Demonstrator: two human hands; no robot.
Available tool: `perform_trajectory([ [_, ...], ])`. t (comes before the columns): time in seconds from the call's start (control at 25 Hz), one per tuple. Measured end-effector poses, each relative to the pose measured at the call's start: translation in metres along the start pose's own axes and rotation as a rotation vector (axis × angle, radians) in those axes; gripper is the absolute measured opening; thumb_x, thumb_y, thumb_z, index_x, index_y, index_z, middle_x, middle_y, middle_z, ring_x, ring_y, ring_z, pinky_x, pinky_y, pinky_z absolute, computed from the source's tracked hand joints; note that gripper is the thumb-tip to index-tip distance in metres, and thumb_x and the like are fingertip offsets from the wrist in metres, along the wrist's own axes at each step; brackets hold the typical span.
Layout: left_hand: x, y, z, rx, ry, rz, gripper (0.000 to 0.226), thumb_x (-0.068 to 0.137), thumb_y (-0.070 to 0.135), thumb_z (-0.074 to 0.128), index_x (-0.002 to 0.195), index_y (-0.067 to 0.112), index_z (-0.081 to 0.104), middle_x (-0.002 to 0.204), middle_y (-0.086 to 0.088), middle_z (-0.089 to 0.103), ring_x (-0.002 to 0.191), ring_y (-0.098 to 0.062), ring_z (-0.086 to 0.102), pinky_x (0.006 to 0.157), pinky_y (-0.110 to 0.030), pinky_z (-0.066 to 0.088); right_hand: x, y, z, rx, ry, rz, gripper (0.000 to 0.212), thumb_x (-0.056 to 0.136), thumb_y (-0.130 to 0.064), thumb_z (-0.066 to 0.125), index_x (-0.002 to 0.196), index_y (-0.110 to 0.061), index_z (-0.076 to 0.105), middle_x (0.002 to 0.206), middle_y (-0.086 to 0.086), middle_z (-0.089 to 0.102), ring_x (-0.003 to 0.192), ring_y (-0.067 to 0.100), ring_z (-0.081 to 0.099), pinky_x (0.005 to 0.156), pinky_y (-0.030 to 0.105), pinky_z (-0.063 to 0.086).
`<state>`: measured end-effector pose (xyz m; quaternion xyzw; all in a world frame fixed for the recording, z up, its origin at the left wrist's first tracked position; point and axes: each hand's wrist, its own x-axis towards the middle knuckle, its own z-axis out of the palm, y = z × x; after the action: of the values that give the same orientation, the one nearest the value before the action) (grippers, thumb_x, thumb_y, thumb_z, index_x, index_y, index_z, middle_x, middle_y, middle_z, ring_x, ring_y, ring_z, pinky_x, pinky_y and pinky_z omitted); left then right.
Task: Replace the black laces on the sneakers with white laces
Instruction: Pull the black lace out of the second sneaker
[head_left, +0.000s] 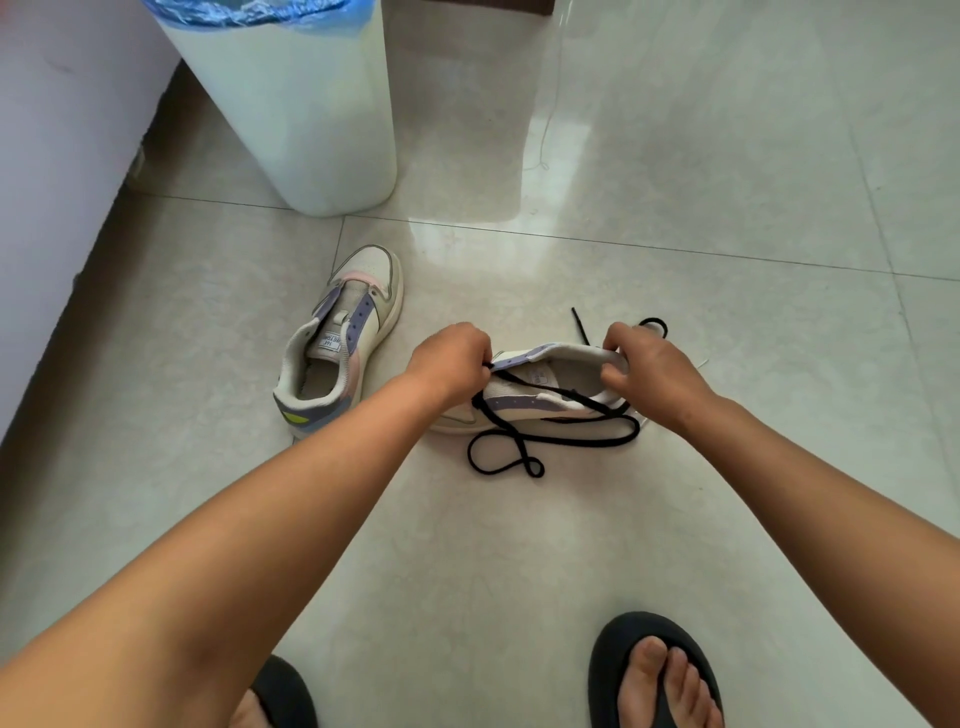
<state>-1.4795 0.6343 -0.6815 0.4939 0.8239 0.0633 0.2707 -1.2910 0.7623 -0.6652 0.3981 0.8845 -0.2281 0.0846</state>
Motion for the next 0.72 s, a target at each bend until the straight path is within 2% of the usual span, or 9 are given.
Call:
perform_trajectory([
  [0.08, 0.001, 0.003, -0.007, 0.066, 0.014, -0.029, 0.015, 0.084, 0.011, 0.056, 0.093, 0.010, 0.068, 0.098, -0.009, 0.066, 0.092, -0.031, 0.061, 0.068, -0.031, 0.045, 0.001, 0.000, -0.001, -0.039, -0.018, -0.030, 0.015, 0.089, -0.017, 0.052, 0.102, -0.009, 0.050, 0.094, 0.007, 0.049, 0.084, 0.029, 0.051, 0.074, 0.039, 0.044],
  [0.2, 0.003, 0.001, -0.010, 0.044, 0.056, -0.042, 0.013, 0.083, 0.015, 0.057, 0.092, 0.008, 0.063, 0.095, -0.011, 0.065, 0.090, -0.032, 0.059, 0.068, -0.031, 0.043, 0.003, 0.002, -0.007, -0.061, -0.077, -0.057, 0.015, 0.089, -0.018, 0.054, 0.102, -0.011, 0.051, 0.093, 0.005, 0.049, 0.085, 0.027, 0.050, 0.072, 0.036, 0.042],
  [0.24, 0.001, -0.002, -0.007, -0.053, 0.110, -0.100, 0.013, 0.083, 0.015, 0.056, 0.093, 0.006, 0.060, 0.093, -0.011, 0.063, 0.088, -0.031, 0.058, 0.067, -0.031, 0.041, 0.004, 0.004, -0.008, -0.057, -0.081, -0.043, 0.015, 0.088, -0.019, 0.054, 0.101, -0.011, 0.052, 0.093, 0.004, 0.050, 0.084, 0.026, 0.050, 0.070, 0.035, 0.041],
  [0.36, -0.005, -0.013, 0.005, -0.641, 0.330, -0.463, 0.008, 0.084, 0.015, 0.058, 0.083, 0.011, 0.051, 0.089, -0.006, 0.060, 0.084, -0.025, 0.056, 0.066, -0.030, 0.037, 0.003, 0.005, -0.010, 0.050, -0.037, 0.045, 0.012, 0.087, -0.020, 0.055, 0.096, -0.013, 0.053, 0.090, 0.006, 0.056, 0.080, 0.027, 0.054, 0.064, 0.032, 0.039],
  [0.4, -0.006, -0.015, 0.010, -0.763, 0.371, -0.517, 0.008, 0.083, 0.014, 0.058, 0.083, 0.013, 0.050, 0.091, -0.005, 0.061, 0.087, -0.023, 0.057, 0.068, -0.029, 0.038, 0.002, 0.004, -0.008, 0.048, -0.028, 0.047, 0.011, 0.087, -0.020, 0.055, 0.096, -0.013, 0.052, 0.090, 0.006, 0.055, 0.079, 0.027, 0.054, 0.064, 0.033, 0.039],
  [0.44, -0.007, -0.014, 0.013, -0.754, 0.363, -0.498, 0.007, 0.084, 0.012, 0.057, 0.089, 0.012, 0.052, 0.098, -0.005, 0.060, 0.092, -0.022, 0.056, 0.072, -0.028, 0.038, 0.002, 0.003, -0.006, 0.004, -0.026, 0.032, 0.011, 0.088, -0.019, 0.053, 0.097, -0.012, 0.051, 0.090, 0.007, 0.054, 0.079, 0.028, 0.053, 0.064, 0.033, 0.039],
  [0.56, -0.006, -0.006, 0.014, -0.361, 0.212, -0.120, 0.038, 0.088, 0.007, 0.049, 0.126, 0.010, 0.049, 0.125, -0.007, 0.049, 0.114, -0.023, 0.047, 0.093, -0.031, 0.037, 0.001, 0.000, -0.002, -0.104, -0.025, -0.028, 0.014, 0.090, -0.016, 0.050, 0.101, -0.008, 0.050, 0.094, 0.010, 0.051, 0.083, 0.030, 0.050, 0.069, 0.037, 0.042],
  [0.6, -0.004, -0.002, 0.011, -0.143, 0.152, 0.009, 0.040, 0.090, 0.007, 0.047, 0.129, 0.013, 0.049, 0.128, -0.006, 0.049, 0.118, -0.025, 0.044, 0.096, -0.034, 0.036, 0.002, 0.000, -0.002, -0.109, -0.026, -0.047, 0.015, 0.090, -0.015, 0.050, 0.102, -0.007, 0.050, 0.095, 0.011, 0.052, 0.085, 0.031, 0.050, 0.070, 0.039, 0.044],
  [0.72, 0.005, 0.001, 0.003, 0.359, 0.024, 0.222, 0.034, 0.090, 0.002, 0.043, 0.116, 0.016, 0.060, 0.117, -0.005, 0.055, 0.107, -0.027, 0.051, 0.084, -0.033, 0.031, 0.004, 0.000, -0.001, -0.127, -0.044, -0.078, 0.017, 0.090, -0.016, 0.050, 0.104, -0.007, 0.050, 0.097, 0.012, 0.053, 0.089, 0.033, 0.051, 0.073, 0.042, 0.046],
])
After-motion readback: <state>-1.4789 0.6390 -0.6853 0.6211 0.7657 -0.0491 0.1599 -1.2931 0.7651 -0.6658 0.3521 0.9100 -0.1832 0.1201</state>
